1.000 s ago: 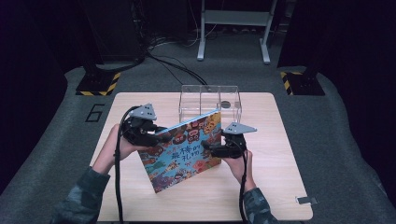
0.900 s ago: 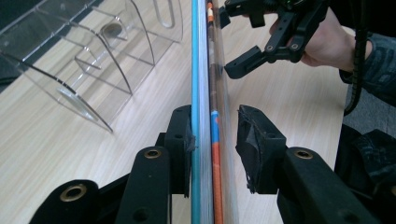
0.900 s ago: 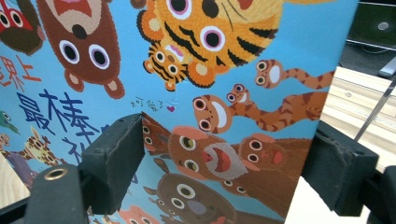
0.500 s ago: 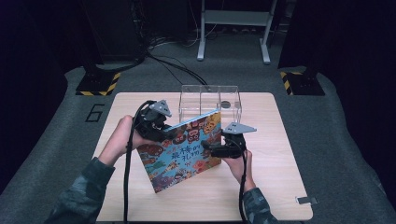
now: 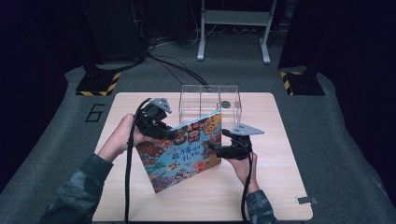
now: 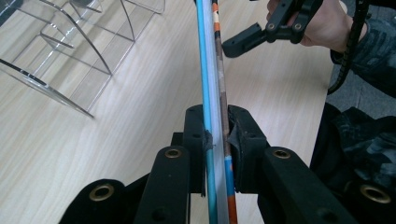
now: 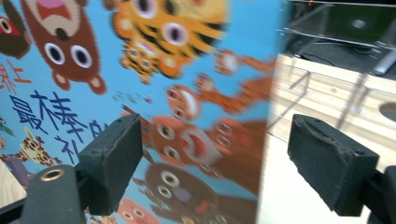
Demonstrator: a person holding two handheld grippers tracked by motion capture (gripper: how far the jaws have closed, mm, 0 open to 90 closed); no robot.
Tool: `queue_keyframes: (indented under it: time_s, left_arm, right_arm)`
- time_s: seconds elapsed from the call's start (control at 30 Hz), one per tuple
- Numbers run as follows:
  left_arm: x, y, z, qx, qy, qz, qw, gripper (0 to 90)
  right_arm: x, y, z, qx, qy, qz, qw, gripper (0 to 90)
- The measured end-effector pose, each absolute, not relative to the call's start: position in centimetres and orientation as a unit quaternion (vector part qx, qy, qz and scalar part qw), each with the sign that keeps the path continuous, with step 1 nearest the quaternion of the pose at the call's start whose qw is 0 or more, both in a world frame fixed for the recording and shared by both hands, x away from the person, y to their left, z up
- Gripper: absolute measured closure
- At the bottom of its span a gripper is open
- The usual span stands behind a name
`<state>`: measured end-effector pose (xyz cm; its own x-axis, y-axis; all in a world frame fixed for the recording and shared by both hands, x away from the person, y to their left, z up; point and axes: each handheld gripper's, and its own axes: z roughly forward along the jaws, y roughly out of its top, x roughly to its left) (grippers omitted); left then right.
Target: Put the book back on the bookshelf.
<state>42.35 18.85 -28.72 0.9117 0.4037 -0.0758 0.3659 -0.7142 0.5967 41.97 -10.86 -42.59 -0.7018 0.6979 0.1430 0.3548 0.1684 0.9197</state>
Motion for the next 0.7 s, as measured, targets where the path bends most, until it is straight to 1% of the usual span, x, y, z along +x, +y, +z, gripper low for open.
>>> queue_keyframes:
  time_s: [0.2,0.27,0.37,0.4,0.57,0.6,0.7]
  left_arm:
    - [42.0,19.2,-28.6,0.922,0.218,0.034,0.319,79.9]
    - [41.9,19.3,-28.5,0.921,0.22,0.036,0.318,80.0]
    - [41.8,19.5,-28.4,0.921,0.221,0.044,0.317,80.7]
    - [41.7,19.6,-28.3,0.923,0.218,0.055,0.312,80.7]
    - [41.2,19.7,-28.1,0.923,0.222,0.079,0.305,80.9]
    - [41.2,19.7,-28.0,0.923,0.222,0.083,0.304,80.9]
    - [41.2,20.2,-27.7,0.92,0.231,0.084,0.307,80.8]
  right_arm:
    - [41.4,-14.3,-44.3,0.393,0.734,0.531,0.157,16.4]
    - [41.1,-15.7,-45.4,0.411,0.728,0.524,0.162,16.9]
    - [41.0,-17.5,-46.9,0.439,0.721,0.513,0.156,16.7]
    - [40.9,-17.9,-47.3,0.446,0.719,0.509,0.159,16.7]
    - [40.6,-20.3,-49.0,0.496,0.703,0.483,0.165,15.5]
    - [40.5,-20.6,-49.2,0.503,0.7,0.478,0.169,15.0]
    - [40.2,-21.7,-49.6,0.518,0.699,0.45,0.201,13.9]
